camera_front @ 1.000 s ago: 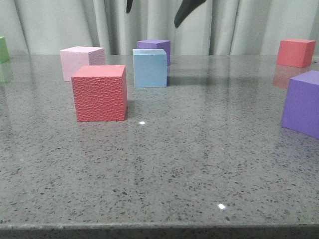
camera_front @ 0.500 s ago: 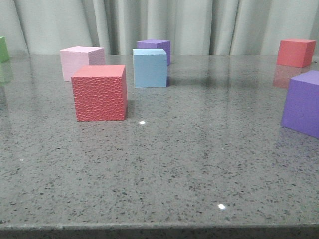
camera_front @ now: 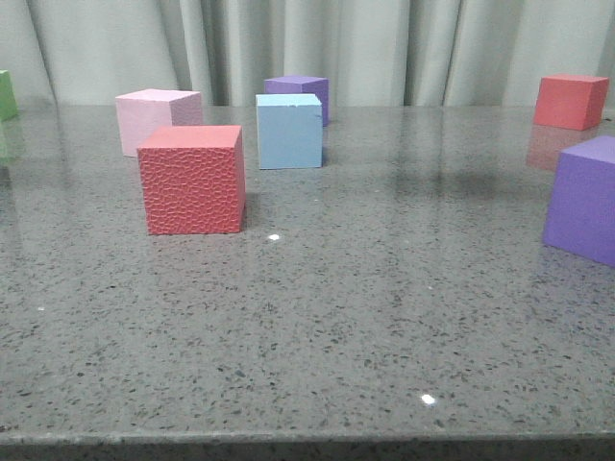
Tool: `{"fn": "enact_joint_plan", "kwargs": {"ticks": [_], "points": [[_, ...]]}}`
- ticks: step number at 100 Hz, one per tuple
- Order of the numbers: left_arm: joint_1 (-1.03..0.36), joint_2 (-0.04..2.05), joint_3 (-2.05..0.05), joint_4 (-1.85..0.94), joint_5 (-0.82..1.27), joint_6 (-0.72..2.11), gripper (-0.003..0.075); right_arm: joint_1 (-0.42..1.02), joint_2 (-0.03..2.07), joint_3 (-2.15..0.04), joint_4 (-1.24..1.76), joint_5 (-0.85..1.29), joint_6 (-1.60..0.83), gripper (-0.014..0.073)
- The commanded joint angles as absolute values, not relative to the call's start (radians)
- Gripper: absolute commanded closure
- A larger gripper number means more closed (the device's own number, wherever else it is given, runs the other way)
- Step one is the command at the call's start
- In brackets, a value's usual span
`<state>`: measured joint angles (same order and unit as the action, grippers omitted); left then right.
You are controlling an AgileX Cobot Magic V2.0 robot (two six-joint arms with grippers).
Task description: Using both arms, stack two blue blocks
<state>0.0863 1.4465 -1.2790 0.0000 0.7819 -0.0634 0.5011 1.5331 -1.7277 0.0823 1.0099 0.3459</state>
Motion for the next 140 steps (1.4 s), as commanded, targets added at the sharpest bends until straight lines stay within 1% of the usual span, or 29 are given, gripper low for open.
{"fn": "enact_joint_plan", "kwargs": {"ticks": [1, 19, 37, 140], "points": [[0.086, 1.457, -1.330, 0.000, 0.732, -0.041, 0.0156, 0.498, 1.433, -1.662, 0.072, 0.891, 0.332, -0.0060], [0.086, 1.521, -1.374, 0.000, 0.733, -0.039, 0.0156, 0.498, 1.330, -1.503, 0.073, 0.822, 0.332, -0.0060], [0.086, 1.554, -1.398, -0.039, 0.733, -0.012, 0.0156, 0.498, 1.276, -1.427, 0.073, 0.800, 0.332, -0.0060], [0.086, 1.658, -1.398, -0.082, 0.746, 0.009, 0.0162, 0.498, 1.264, -1.418, 0.073, 0.805, 0.332, -0.0060]]}}
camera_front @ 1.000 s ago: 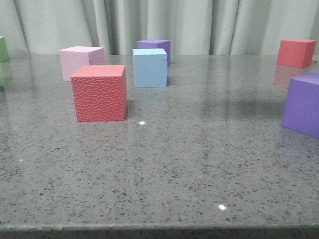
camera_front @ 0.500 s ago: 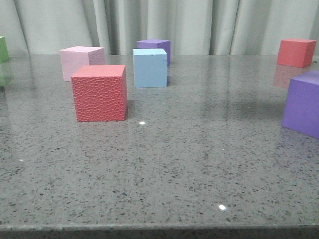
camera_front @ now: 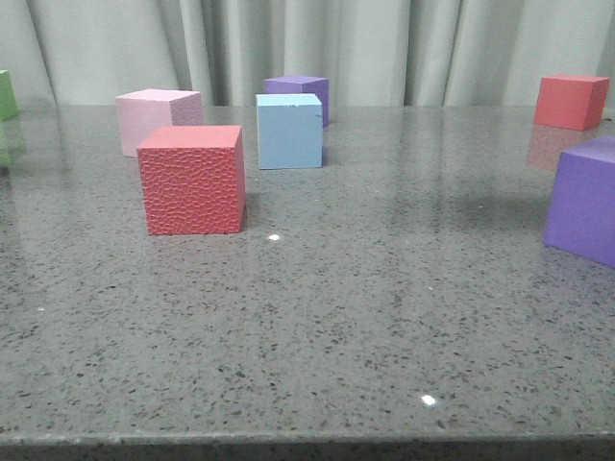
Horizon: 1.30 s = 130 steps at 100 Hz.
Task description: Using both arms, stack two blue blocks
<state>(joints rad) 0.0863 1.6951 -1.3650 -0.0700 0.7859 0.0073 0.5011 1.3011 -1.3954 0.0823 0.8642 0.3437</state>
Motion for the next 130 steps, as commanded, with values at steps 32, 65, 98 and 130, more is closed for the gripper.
{"fn": "enact_joint_plan", "kwargs": {"ticks": [32, 65, 98, 130], "points": [[0.086, 1.658, -1.398, -0.082, 0.754, 0.009, 0.0343, 0.498, 1.264, -1.418, 0.073, 0.809, 0.332, -0.0060], [0.086, 1.658, -1.398, -0.082, 0.763, 0.009, 0.0481, 0.498, 1.264, -1.418, 0.073, 0.809, 0.332, -0.0060], [0.086, 1.660, -1.398, -0.084, 0.764, 0.009, 0.0570, 0.498, 1.265, -1.418, 0.073, 0.809, 0.332, -0.0060], [0.086, 1.660, -1.398, -0.088, 0.772, 0.009, 0.0587, 0.498, 1.266, -1.418, 0.073, 0.809, 0.332, -0.0060]]}}
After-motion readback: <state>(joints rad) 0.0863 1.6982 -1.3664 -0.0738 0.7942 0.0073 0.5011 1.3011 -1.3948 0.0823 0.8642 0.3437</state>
